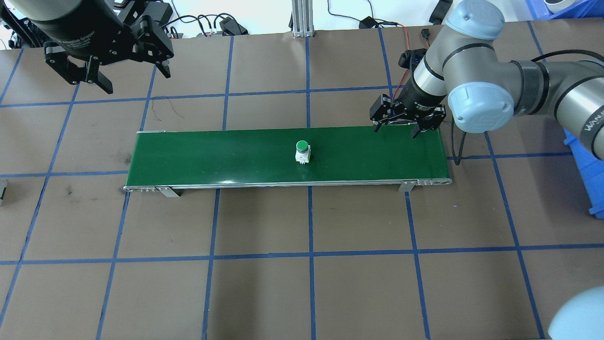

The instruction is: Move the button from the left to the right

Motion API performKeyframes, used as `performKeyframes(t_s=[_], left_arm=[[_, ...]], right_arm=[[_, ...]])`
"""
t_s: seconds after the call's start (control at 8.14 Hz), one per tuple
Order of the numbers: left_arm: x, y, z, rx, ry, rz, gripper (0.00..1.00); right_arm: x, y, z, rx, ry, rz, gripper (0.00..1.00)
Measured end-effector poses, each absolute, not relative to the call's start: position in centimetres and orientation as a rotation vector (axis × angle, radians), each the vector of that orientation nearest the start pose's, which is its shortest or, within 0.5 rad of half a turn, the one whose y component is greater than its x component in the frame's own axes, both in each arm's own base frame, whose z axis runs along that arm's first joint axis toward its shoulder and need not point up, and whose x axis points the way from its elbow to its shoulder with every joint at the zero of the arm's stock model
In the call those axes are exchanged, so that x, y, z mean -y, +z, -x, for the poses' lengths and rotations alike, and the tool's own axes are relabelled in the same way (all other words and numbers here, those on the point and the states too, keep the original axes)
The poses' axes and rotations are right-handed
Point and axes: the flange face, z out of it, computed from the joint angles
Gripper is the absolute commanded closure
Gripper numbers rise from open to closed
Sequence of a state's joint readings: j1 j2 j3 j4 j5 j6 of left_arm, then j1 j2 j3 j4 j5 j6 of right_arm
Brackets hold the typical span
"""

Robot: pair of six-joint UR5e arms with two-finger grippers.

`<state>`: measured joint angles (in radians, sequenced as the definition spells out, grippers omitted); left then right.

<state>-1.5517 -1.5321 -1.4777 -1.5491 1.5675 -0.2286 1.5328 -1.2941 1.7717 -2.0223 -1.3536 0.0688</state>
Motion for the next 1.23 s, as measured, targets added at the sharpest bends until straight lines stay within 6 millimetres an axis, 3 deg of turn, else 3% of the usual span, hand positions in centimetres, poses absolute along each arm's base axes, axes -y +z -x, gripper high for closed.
performKeyframes(t_s=[0.37, 0.61, 0.86, 1.23], left_arm=[[48.8, 55.3, 12.5, -3.129, -0.234, 0.387, 0.0], [48.8, 55.1, 12.5, -3.13, -0.233, 0.388, 0.0], [48.8, 55.1, 12.5, -3.129, -0.23, 0.387, 0.0], [48.8, 54.9, 12.5, -3.13, -0.221, 0.39, 0.0]], right_arm=[[56.6, 29.1, -13.4, -2.917, 0.044, -0.165, 0.05], [56.6, 29.3, -13.7, -2.909, 0.052, -0.273, 0.03], [56.2, 29.9, -15.0, -2.895, 0.054, -0.404, 0.03], [56.0, 30.2, -17.7, -2.887, 0.032, -0.429, 0.04]])
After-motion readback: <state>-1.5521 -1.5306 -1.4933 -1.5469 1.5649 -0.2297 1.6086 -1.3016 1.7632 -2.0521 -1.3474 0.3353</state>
